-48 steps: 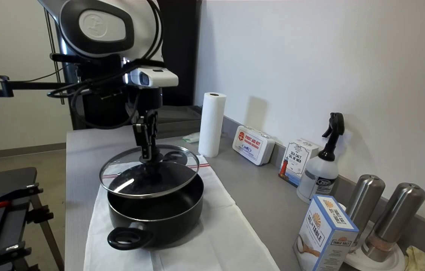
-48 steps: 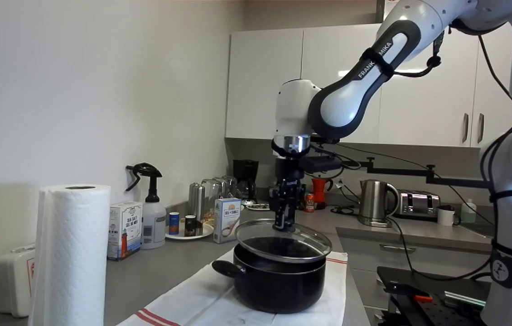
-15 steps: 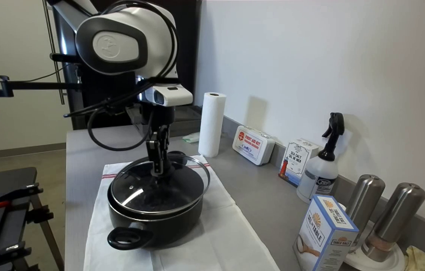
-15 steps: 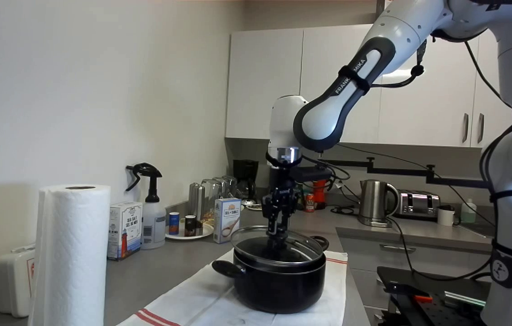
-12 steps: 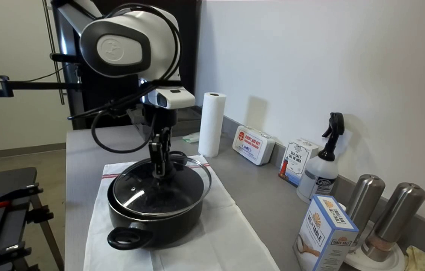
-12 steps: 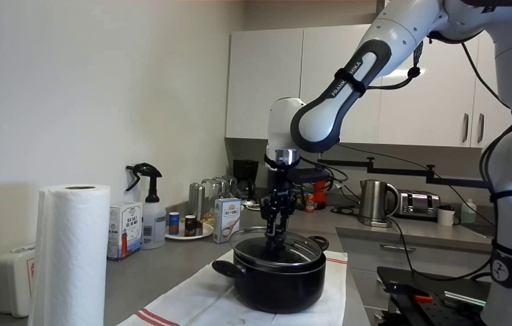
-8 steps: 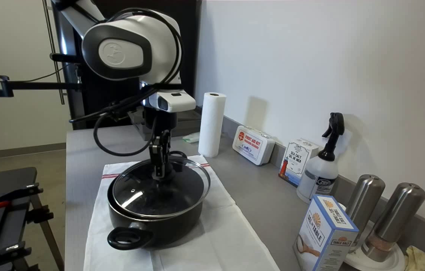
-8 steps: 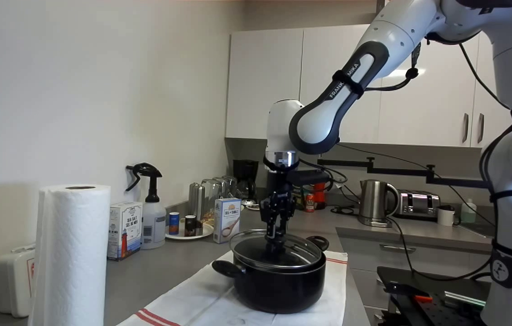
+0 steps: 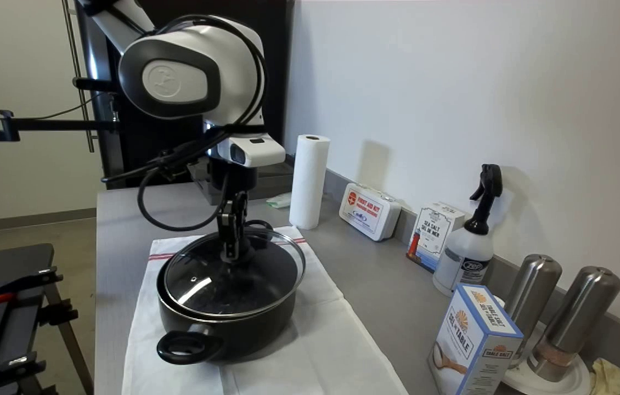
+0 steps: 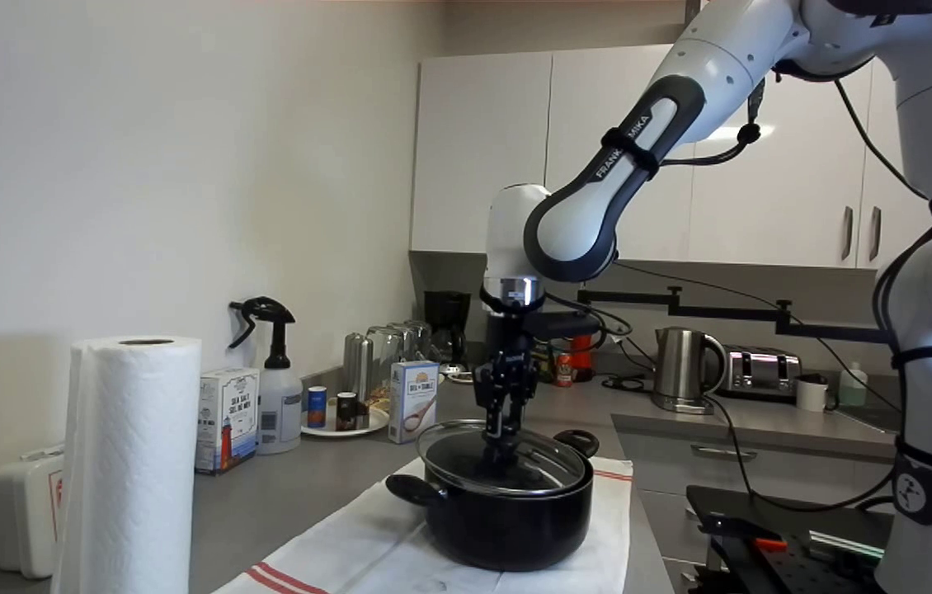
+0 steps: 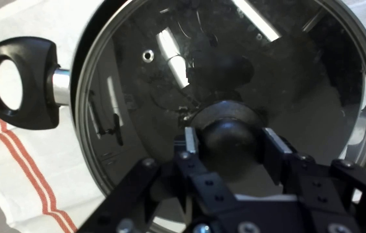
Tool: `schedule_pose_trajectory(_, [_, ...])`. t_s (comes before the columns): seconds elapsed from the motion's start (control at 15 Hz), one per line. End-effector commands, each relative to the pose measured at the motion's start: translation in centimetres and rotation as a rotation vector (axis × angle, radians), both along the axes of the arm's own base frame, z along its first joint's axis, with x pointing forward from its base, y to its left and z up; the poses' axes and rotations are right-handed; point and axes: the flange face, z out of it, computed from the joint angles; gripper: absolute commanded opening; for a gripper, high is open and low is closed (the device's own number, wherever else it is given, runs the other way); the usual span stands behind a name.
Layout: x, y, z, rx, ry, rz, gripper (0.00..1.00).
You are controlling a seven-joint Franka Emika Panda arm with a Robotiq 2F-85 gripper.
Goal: Put the glass lid on the black pot.
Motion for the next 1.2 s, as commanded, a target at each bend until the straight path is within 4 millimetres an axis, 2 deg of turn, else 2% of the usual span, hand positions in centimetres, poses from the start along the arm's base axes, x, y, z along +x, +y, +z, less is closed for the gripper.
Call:
schedule_pose_trajectory(0.0, [-0.2, 0.0, 0.5, 0.013, -0.009, 0.012, 0.25])
schedule_pose_trajectory(0.73, [-1.6, -0.2, 1.0, 0.003, -0.003, 0.006, 0.25])
schedule_pose_trajectory(1.13, [-1.5, -0.1, 1.0, -0.012, 0.010, 0.010, 0.25])
